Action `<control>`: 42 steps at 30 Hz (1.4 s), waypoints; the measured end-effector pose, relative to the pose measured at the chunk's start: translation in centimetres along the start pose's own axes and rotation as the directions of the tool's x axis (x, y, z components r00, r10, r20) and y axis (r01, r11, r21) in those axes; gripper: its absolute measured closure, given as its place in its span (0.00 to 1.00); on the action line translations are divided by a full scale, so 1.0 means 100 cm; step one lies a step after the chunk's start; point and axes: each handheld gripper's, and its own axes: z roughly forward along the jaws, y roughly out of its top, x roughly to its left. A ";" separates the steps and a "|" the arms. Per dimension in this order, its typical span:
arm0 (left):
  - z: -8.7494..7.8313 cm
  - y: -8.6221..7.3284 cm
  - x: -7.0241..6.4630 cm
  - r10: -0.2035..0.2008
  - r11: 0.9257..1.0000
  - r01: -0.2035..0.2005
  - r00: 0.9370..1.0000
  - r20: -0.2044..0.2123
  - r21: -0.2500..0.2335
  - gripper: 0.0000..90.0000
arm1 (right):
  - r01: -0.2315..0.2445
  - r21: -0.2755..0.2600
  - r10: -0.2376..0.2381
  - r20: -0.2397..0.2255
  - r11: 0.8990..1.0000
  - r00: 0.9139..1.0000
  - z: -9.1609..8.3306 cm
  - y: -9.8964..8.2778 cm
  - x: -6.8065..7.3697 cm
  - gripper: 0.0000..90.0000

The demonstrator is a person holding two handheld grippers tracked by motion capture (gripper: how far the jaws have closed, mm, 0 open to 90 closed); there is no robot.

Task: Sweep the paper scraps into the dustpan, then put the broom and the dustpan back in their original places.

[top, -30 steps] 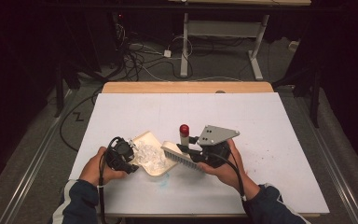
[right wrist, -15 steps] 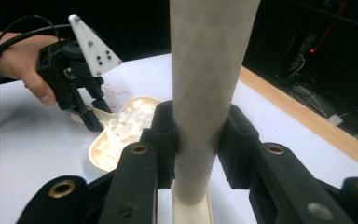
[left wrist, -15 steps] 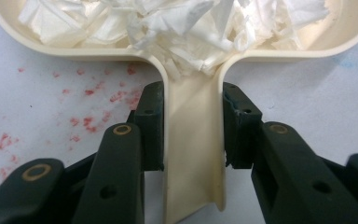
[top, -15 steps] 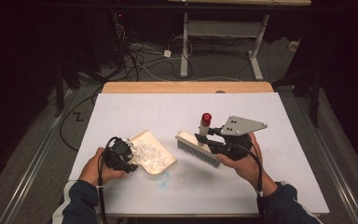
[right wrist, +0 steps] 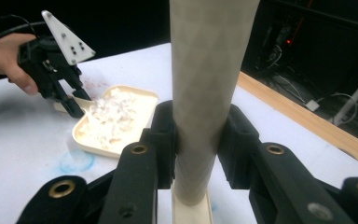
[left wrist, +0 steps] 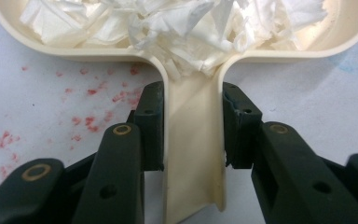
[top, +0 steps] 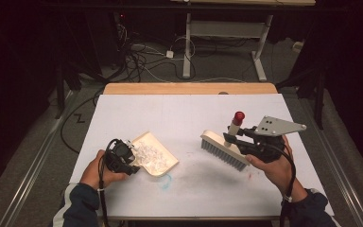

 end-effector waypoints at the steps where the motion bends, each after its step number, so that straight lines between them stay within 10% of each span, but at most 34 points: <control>1: 0.000 -0.001 0.000 -0.005 1.000 0.005 1.000 0.000 -0.003 0.70 | -0.002 0.004 0.002 0.003 1.000 1.000 -0.002 -0.001 -0.001 0.79; 27: -0.006 -0.006 0.000 -0.092 0.994 0.090 0.995 -0.028 -0.066 0.70 | -0.020 0.087 0.020 -0.003 0.996 1.000 -0.057 -0.025 -0.012 0.79; 35: -0.011 -0.009 0.004 -0.162 0.983 0.158 0.986 -0.035 -0.097 0.70 | -0.048 0.118 0.050 -0.018 0.992 0.999 -0.071 -0.035 -0.026 0.79; 42: -0.012 -0.015 0.012 -0.248 0.959 0.237 0.967 -0.052 -0.154 0.70 | -0.070 0.149 0.078 -0.052 0.986 0.996 -0.081 -0.039 -0.034 0.79</control>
